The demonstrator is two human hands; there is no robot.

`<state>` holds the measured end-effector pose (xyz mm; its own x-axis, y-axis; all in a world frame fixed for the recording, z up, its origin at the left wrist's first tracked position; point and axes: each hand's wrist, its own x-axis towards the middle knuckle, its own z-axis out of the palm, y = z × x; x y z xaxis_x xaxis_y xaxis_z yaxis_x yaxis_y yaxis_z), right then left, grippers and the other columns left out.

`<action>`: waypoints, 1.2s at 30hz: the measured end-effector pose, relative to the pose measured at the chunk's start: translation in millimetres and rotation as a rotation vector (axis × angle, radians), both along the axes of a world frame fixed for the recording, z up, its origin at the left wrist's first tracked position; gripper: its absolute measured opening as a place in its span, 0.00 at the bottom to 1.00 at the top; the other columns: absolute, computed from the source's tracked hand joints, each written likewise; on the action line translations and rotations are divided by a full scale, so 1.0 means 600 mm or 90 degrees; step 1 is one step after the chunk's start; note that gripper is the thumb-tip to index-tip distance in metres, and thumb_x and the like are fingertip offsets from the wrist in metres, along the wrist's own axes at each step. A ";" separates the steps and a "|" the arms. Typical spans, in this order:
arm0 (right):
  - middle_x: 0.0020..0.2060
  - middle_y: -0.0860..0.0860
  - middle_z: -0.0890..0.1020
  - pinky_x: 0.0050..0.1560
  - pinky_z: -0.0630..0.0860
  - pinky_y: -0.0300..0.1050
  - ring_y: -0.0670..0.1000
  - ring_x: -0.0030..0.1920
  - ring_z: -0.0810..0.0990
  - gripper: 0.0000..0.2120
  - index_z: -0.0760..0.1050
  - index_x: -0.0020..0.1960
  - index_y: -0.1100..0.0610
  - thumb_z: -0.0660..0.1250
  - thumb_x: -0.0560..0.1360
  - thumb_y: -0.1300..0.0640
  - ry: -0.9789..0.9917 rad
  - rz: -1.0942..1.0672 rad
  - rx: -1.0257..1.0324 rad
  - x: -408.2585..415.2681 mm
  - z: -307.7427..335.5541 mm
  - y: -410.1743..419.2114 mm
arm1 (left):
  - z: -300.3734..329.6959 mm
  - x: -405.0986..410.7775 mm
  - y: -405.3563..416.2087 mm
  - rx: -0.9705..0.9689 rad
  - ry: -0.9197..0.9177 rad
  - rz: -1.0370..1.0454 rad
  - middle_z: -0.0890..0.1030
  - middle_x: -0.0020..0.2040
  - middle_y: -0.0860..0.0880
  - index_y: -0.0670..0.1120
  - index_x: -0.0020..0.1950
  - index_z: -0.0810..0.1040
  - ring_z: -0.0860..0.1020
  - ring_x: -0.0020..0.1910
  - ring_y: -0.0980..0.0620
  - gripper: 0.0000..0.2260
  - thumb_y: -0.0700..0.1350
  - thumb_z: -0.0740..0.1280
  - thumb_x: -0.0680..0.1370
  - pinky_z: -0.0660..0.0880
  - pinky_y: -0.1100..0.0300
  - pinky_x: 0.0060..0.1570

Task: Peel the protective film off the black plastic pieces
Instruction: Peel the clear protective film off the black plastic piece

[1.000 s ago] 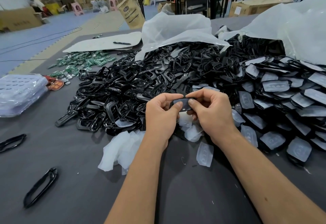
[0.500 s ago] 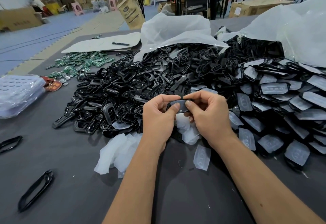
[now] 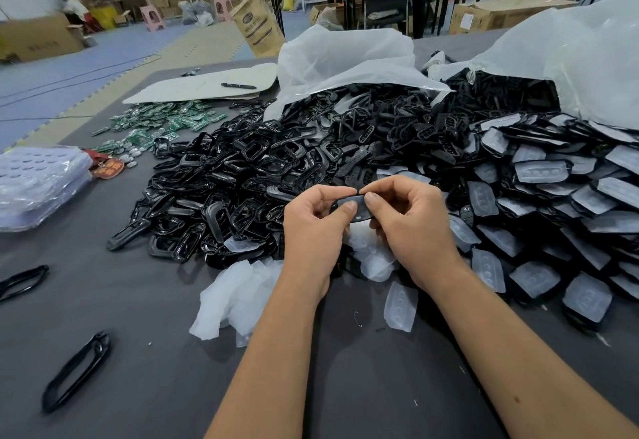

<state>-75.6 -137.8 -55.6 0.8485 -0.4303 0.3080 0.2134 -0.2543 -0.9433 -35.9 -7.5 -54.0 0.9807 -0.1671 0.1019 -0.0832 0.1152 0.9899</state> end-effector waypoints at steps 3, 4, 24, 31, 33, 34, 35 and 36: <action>0.36 0.49 0.85 0.43 0.82 0.49 0.51 0.38 0.84 0.08 0.84 0.46 0.53 0.71 0.77 0.65 -0.007 -0.004 -0.023 0.000 0.000 0.000 | 0.000 -0.001 -0.003 0.004 0.000 0.015 0.84 0.37 0.48 0.48 0.45 0.86 0.77 0.34 0.54 0.09 0.33 0.72 0.77 0.75 0.61 0.34; 0.37 0.49 0.85 0.44 0.83 0.50 0.51 0.39 0.84 0.08 0.84 0.46 0.53 0.70 0.77 0.65 -0.010 -0.002 -0.026 0.001 0.000 0.001 | 0.000 -0.001 -0.004 0.005 -0.002 0.019 0.85 0.39 0.48 0.48 0.45 0.85 0.79 0.36 0.53 0.09 0.34 0.73 0.76 0.75 0.60 0.36; 0.35 0.51 0.85 0.37 0.79 0.43 0.48 0.33 0.83 0.08 0.85 0.50 0.51 0.74 0.77 0.63 -0.002 0.037 -0.031 -0.005 0.001 0.001 | 0.000 0.004 0.003 -0.048 0.025 0.015 0.80 0.34 0.47 0.44 0.45 0.84 0.72 0.29 0.55 0.08 0.31 0.72 0.77 0.72 0.64 0.31; 0.34 0.51 0.84 0.38 0.82 0.48 0.52 0.33 0.84 0.08 0.84 0.52 0.52 0.76 0.76 0.62 -0.010 -0.014 -0.091 -0.007 0.001 0.002 | -0.004 0.006 0.004 -0.036 -0.010 0.010 0.83 0.36 0.47 0.43 0.47 0.85 0.76 0.32 0.53 0.07 0.31 0.74 0.77 0.74 0.64 0.32; 0.37 0.50 0.85 0.42 0.82 0.49 0.50 0.36 0.84 0.08 0.84 0.54 0.52 0.75 0.77 0.61 -0.023 0.003 -0.109 -0.009 0.004 0.004 | -0.004 0.006 0.006 -0.055 0.007 0.013 0.80 0.32 0.50 0.43 0.47 0.85 0.74 0.30 0.55 0.07 0.31 0.73 0.77 0.72 0.64 0.31; 0.39 0.48 0.86 0.45 0.82 0.47 0.48 0.39 0.85 0.08 0.85 0.55 0.52 0.75 0.77 0.61 -0.031 0.019 -0.122 -0.010 0.006 0.006 | -0.002 0.007 0.007 -0.074 0.023 0.013 0.78 0.31 0.49 0.43 0.47 0.85 0.72 0.28 0.56 0.07 0.31 0.72 0.77 0.71 0.64 0.31; 0.43 0.46 0.86 0.48 0.82 0.45 0.47 0.42 0.85 0.09 0.86 0.56 0.52 0.74 0.77 0.61 -0.040 0.036 -0.138 -0.011 0.007 0.008 | 0.000 0.008 0.009 -0.100 0.045 0.013 0.76 0.32 0.48 0.42 0.47 0.84 0.70 0.28 0.55 0.07 0.31 0.72 0.78 0.70 0.65 0.31; 0.46 0.46 0.86 0.50 0.81 0.43 0.47 0.44 0.84 0.10 0.86 0.58 0.52 0.75 0.77 0.60 -0.049 0.050 -0.154 -0.011 0.008 0.010 | 0.003 0.010 0.012 -0.129 0.072 0.010 0.76 0.33 0.45 0.41 0.48 0.84 0.69 0.27 0.55 0.06 0.31 0.71 0.78 0.69 0.65 0.31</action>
